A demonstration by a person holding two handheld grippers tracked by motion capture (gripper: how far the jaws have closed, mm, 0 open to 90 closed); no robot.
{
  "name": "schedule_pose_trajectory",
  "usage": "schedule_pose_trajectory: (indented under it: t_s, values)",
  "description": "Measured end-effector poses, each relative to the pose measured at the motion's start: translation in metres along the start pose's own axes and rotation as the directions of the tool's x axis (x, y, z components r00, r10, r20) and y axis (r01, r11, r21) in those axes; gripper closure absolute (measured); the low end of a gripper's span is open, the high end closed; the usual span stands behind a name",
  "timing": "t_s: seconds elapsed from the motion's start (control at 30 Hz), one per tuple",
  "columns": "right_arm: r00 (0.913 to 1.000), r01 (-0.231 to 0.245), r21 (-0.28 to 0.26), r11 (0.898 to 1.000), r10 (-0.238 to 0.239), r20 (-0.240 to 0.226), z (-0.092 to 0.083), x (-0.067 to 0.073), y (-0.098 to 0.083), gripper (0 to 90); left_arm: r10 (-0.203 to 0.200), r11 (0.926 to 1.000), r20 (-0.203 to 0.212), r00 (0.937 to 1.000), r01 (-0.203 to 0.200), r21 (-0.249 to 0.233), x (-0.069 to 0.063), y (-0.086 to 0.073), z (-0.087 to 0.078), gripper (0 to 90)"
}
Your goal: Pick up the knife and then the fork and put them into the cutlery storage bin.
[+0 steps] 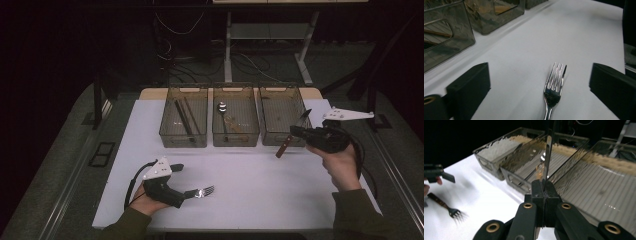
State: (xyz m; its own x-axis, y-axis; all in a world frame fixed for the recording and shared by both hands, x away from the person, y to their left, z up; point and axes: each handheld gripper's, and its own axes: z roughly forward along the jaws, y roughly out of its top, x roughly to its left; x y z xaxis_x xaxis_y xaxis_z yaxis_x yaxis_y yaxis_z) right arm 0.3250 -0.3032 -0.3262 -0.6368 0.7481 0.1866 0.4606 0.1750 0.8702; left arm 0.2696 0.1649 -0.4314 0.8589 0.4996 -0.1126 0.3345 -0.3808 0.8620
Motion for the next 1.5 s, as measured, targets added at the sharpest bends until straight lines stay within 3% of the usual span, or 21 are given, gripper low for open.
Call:
schedule_pose_trajectory:
  t_s: [0.43,0.53,0.8,0.97,1.1,1.33,1.4,1.5]
  values:
    - [0.9926,0.018,-0.012,1.0,-0.017,0.121,-0.013,-0.03,0.054,89.6,-0.013,0.9999,-0.009,0.9999,0.013,0.007,0.0,0.0,0.0,0.0]
    - [0.9875,0.028,0.003,1.0,-0.028,0.155,-0.009,-0.039,0.061,89.6,-0.009,0.9999,-0.008,0.9999,0.009,0.011,0.0,0.0,0.0,0.0]
    - [0.9708,-0.004,0.088,0.996,-0.017,0.239,0.01,-0.066,0.066,89.6,-0.011,0.9999,0.001,0.9999,0.011,0.004,-0.001,0.0,0.001,0.0]
    - [0.9589,-0.019,0.181,0.983,-0.033,0.282,0.026,-0.078,0.06,89.6,-0.009,0.9999,0.001,1.0,0.009,0.006,-0.001,0.0,0.001,0.0]
    - [0.9563,-0.027,0.243,0.97,-0.045,0.289,0.038,-0.084,0.054,89.6,-0.007,0.9999,0.002,1.0,0.007,0.014,-0.001,0.0,0.001,0.0]
    - [0.9542,-0.056,0.39,0.919,-0.066,0.292,0.062,-0.092,0.043,89.6,-0.003,0.9998,0.006,1.0,0.003,0.02,-0.002,0.0,0.001,0.0]
    - [0.9552,-0.068,0.408,0.91,-0.059,0.29,0.067,-0.094,0.041,89.6,-0.002,0.9998,0.007,1.0,0.002,0.02,-0.002,0.0,0.001,0.0]
    - [0.9557,-0.071,0.395,0.916,-0.051,0.29,0.073,-0.098,0.039,89.5,0.0,0.9998,0.01,0.9999,0.0,0.021,-0.002,0.0,0.002,0.0]
